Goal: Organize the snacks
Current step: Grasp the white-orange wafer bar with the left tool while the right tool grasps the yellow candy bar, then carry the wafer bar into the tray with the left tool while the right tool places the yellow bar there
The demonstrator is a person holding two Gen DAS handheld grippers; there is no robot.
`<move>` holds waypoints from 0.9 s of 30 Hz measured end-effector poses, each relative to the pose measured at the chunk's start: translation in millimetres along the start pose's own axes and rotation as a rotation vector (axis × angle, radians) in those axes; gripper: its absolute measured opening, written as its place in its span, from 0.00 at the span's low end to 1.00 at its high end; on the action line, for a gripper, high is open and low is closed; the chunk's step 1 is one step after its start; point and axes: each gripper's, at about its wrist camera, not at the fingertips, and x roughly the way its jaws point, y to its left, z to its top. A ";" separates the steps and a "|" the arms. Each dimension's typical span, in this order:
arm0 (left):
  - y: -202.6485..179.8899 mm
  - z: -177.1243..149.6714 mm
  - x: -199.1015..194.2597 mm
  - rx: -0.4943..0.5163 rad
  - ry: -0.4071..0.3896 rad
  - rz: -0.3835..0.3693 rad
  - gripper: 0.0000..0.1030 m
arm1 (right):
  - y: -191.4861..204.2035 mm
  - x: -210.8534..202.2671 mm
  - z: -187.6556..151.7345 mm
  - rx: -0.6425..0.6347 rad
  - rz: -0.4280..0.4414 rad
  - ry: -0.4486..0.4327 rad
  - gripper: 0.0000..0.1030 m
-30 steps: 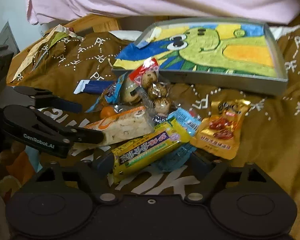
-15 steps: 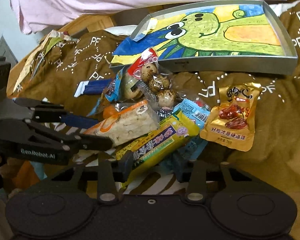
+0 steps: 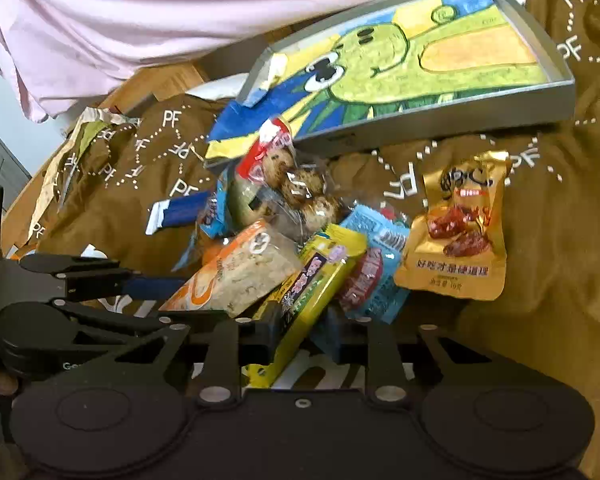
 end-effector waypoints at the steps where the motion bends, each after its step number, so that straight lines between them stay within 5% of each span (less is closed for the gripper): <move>1: 1.0 -0.2 -2.7 -0.016 -0.003 0.011 0.49 | 2.8 -2.3 0.3 -0.012 0.002 -0.006 0.21; 8: 8.5 -1.5 -27.6 -0.148 -0.055 0.011 0.41 | 20.2 -18.9 -0.4 -0.097 -0.002 -0.054 0.14; 27: -2.6 24.9 -57.1 -0.150 -0.212 0.071 0.38 | 34.9 -62.0 23.6 -0.191 -0.035 -0.278 0.13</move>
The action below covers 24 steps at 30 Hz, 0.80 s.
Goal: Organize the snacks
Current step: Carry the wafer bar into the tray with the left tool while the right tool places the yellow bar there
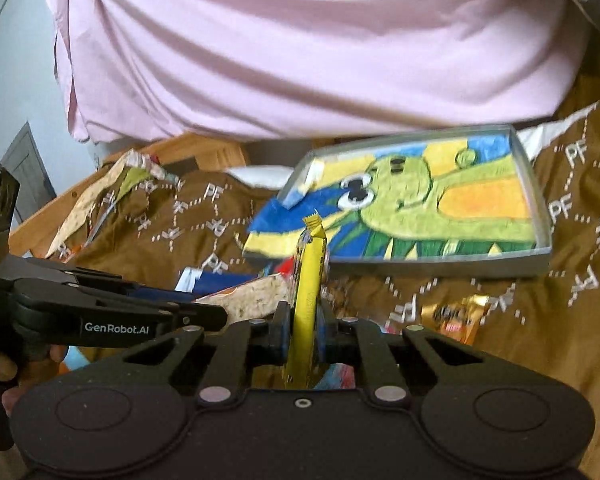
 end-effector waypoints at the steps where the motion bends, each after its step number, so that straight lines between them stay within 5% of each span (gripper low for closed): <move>1: 0.4 6.1 1.3 -0.005 -0.010 0.003 0.38 | -1.8 1.0 2.9 0.002 -0.001 -0.014 0.13; 13: -12.3 80.8 40.1 -0.031 -0.129 0.011 0.38 | -54.1 38.2 47.4 0.099 -0.030 -0.139 0.13; 24: -36.5 121.4 124.6 0.047 -0.062 0.060 0.38 | -110.3 91.9 59.4 0.184 -0.110 -0.071 0.13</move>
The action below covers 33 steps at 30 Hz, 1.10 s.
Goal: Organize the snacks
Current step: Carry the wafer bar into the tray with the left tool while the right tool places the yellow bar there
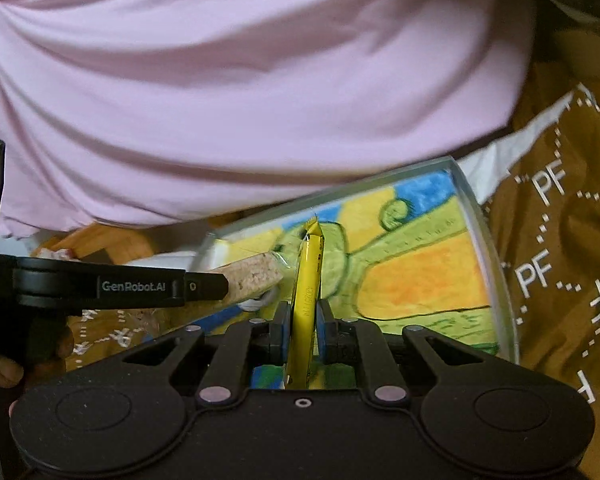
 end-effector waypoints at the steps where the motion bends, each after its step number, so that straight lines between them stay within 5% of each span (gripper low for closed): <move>1: -2.1 1.3 7.3 0.005 0.010 0.003 0.38 | -4.6 3.1 0.6 0.012 -0.008 0.013 0.13; 22: -31.4 12.9 54.3 0.096 0.080 0.018 0.37 | -28.2 9.9 9.6 0.099 -0.079 0.087 0.18; 29: -24.6 11.6 55.9 0.053 0.085 -0.040 0.40 | -28.4 9.0 8.7 0.071 -0.125 0.096 0.34; 33: -18.7 10.8 46.3 0.021 0.061 -0.047 0.52 | -24.3 3.0 9.7 0.025 -0.150 0.080 0.49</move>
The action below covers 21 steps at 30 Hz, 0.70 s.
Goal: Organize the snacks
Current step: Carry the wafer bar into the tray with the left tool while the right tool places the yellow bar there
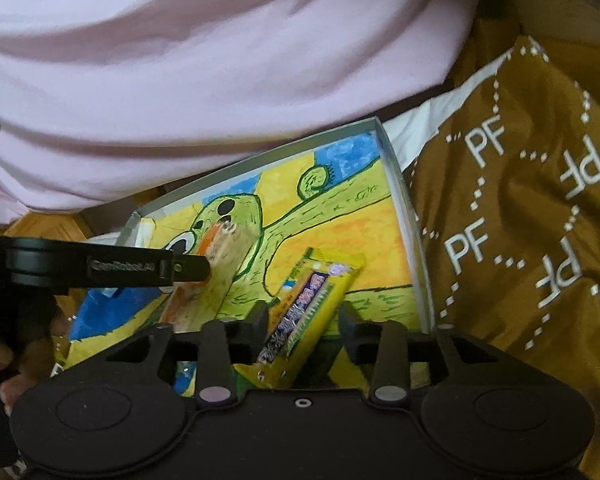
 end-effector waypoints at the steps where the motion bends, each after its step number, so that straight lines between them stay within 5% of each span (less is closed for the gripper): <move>1: 2.5 -1.3 -4.3 -0.011 -0.009 0.001 0.56 | 0.7 -2.6 0.3 -0.012 -0.006 -0.006 0.53; 12: 21.0 -43.8 -93.5 -0.126 -0.217 0.059 0.97 | 34.7 -72.3 -7.1 -0.167 -0.029 -0.174 0.94; 21: 29.3 -90.1 -174.8 -0.147 -0.313 0.161 1.00 | 69.1 -142.1 -31.8 -0.251 -0.022 -0.319 0.99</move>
